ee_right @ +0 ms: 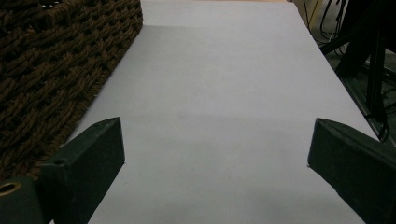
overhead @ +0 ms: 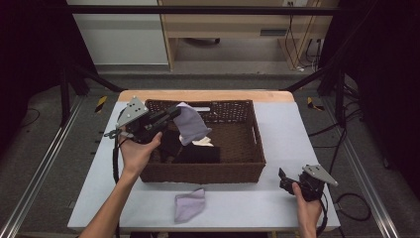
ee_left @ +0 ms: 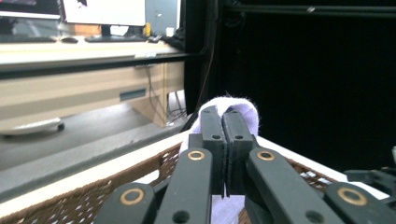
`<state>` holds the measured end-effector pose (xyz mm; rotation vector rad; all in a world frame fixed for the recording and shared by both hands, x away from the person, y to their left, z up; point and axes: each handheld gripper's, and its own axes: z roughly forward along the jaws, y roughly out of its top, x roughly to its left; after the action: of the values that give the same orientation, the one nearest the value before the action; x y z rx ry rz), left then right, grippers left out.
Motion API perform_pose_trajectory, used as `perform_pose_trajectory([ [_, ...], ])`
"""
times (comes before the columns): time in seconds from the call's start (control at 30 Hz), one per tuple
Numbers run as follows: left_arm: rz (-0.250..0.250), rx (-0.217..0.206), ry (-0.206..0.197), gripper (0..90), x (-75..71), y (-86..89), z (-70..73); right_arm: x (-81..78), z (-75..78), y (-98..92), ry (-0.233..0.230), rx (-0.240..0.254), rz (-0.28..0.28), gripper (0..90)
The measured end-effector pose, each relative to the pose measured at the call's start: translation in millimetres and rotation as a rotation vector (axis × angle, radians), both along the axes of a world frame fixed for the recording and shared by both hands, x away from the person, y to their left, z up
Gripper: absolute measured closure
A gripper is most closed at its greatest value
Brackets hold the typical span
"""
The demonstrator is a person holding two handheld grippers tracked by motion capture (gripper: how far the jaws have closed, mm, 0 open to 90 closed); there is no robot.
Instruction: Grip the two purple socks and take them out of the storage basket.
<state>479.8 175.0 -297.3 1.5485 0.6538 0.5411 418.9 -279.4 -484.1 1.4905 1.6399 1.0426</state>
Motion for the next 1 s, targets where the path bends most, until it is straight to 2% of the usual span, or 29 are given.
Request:
perform_pose_trajectory([
  [0.27, -0.054, -0.003, -0.047, 88.5, -27.5, -0.5, 18.1, 0.0, -0.2, -0.2, -0.005, -0.001, 0.002, 4.3],
  [0.33, -0.075, -0.011, -0.072, 88.5, -39.3, 2.0, 24.5, -0.1, -0.2, -0.1, -0.006, -0.002, 0.001, 4.3],
  [0.4, -0.083, -0.013, -0.077, 88.5, -43.5, 2.8, 26.4, -0.1, -0.2, 0.0, -0.006, -0.002, 0.001, 4.3],
  [0.53, -0.121, -0.005, -0.094, 88.5, -62.2, 5.3, 31.2, -0.3, -0.2, 0.1, -0.008, -0.006, 0.002, 4.3],
  [0.8, -0.160, 0.013, -0.095, 88.4, -84.3, 7.5, 28.2, -0.6, -0.1, 0.4, -0.009, -0.005, 0.001, 4.3],
  [1.0, -0.190, 0.035, -0.074, 88.4, -96.1, 4.1, 11.2, -1.0, 0.0, 0.7, -0.007, -0.005, 0.000, 4.3],
])
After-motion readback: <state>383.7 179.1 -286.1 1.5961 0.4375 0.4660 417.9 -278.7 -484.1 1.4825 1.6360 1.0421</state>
